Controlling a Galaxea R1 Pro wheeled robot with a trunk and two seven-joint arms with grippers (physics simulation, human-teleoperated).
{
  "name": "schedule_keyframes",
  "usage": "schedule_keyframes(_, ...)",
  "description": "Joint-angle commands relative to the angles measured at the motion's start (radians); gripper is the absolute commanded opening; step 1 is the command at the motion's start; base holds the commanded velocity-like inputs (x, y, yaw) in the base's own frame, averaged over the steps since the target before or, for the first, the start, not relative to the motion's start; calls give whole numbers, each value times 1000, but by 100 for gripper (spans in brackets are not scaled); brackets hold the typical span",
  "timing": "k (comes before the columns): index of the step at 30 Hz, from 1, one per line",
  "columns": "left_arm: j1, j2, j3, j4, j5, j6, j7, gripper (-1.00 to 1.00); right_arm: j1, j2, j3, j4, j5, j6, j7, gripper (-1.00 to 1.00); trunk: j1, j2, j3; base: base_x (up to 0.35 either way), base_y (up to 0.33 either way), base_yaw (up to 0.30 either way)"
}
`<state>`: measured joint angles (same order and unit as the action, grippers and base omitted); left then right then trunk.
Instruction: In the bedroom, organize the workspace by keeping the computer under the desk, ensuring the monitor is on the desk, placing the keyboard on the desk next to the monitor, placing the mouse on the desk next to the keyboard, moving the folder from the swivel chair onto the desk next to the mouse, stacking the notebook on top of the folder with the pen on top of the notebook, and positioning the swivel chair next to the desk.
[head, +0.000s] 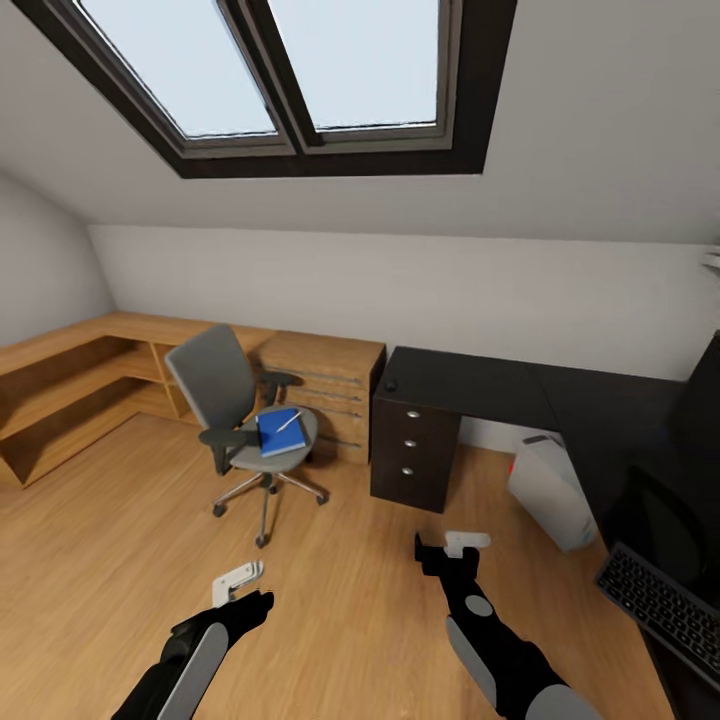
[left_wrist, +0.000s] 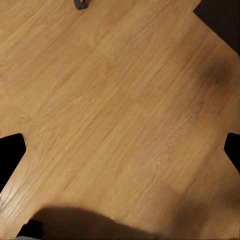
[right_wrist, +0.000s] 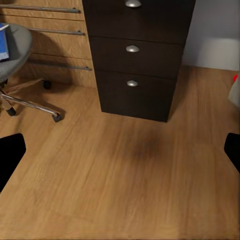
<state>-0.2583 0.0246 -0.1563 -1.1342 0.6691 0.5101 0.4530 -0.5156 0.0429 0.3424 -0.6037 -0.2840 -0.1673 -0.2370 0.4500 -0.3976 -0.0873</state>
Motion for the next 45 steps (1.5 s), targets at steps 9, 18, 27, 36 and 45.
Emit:
schedule_keyframes(9,-1,1,-3,-1,11,1,10,100,-1,0,7,1,-11,-6,-7,100,0,-2,-2,-345,0,0)
schedule_keyframes(18,-1,1,-3,-1,12,1,10,100,-1,1,8,1,-11,-6,-7,100,0,-2,-2,-345,0,0)
schedule_keyframes(27,-1,1,-2,-1,12,1,14,100,-1,0,8,1,-11,-6,-7,100,0,-2,-2,-297,0,-62)
schedule_keyframes(36,-1,0,-3,0,9,-1,10,100,-1,1,10,13,-10,-6,-7,100,0,-2,-2,-81,-26,-246)
schedule_keyframes(45,-1,0,-4,7,8,-1,12,100,-1,2,11,33,27,-42,-8,100,0,-2,-2,-72,-298,-109)
